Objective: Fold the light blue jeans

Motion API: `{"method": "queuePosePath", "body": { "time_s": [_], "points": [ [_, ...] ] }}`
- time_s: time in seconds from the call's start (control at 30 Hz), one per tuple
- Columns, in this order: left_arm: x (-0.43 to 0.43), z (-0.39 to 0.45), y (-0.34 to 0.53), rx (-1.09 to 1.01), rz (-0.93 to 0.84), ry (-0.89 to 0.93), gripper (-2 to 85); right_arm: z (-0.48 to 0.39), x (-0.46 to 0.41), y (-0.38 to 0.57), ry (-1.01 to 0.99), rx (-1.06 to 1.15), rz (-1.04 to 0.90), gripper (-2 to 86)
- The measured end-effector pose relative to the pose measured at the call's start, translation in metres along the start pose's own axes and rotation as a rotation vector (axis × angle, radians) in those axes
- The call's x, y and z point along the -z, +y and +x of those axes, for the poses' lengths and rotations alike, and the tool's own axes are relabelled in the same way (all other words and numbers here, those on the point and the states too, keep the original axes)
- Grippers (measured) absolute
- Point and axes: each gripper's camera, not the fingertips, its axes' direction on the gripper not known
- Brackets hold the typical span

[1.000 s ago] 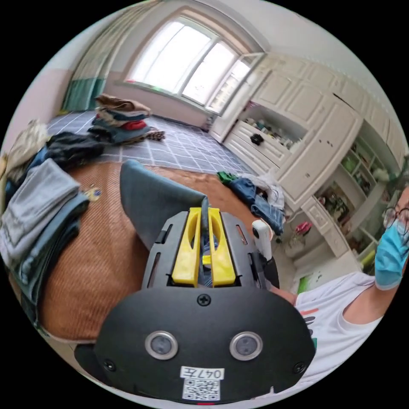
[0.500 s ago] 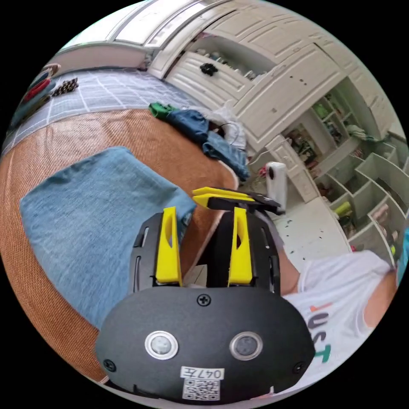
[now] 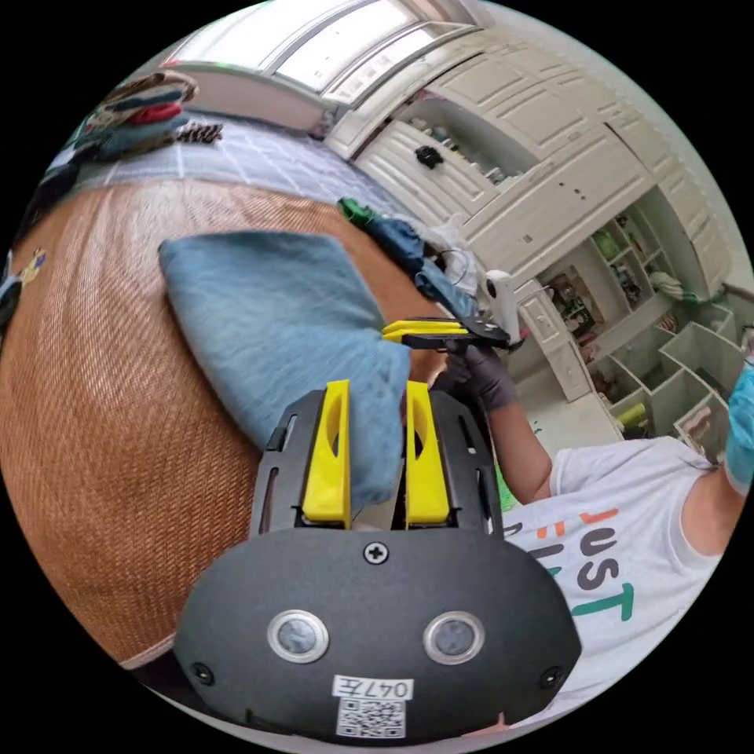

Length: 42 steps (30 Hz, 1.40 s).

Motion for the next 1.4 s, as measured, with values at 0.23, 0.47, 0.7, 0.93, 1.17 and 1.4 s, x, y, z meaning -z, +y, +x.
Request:
{"method": "queuePosePath", "body": {
  "time_s": [0.23,0.47,0.7,0.93,1.17,1.4],
  "points": [
    [0.024,-0.012,0.01,-0.06,0.02,0.054,8.2,0.005,0.042,-0.039,0.081,0.092,0.148,0.9],
    [0.049,-0.033,0.02,-0.006,0.095,0.021,8.5,0.062,-0.071,-0.109,0.117,0.182,0.026,0.1],
    [0.084,-0.072,0.034,0.139,0.209,-0.056,11.0,0.127,-0.04,-0.037,-0.006,-0.029,0.15,9.4],
    [0.054,-0.121,0.021,0.297,0.189,-0.076,13.2,0.194,-0.085,0.045,-0.18,-0.159,0.034,12.3],
    [0.038,-0.151,0.023,0.374,0.243,0.125,11.5,0.257,-0.104,0.089,-0.416,-0.24,0.117,7.3],
    [0.019,-0.165,0.02,0.403,0.246,0.264,6.2,0.258,-0.086,0.114,-0.46,-0.21,0.093,1.4]
  ]
}}
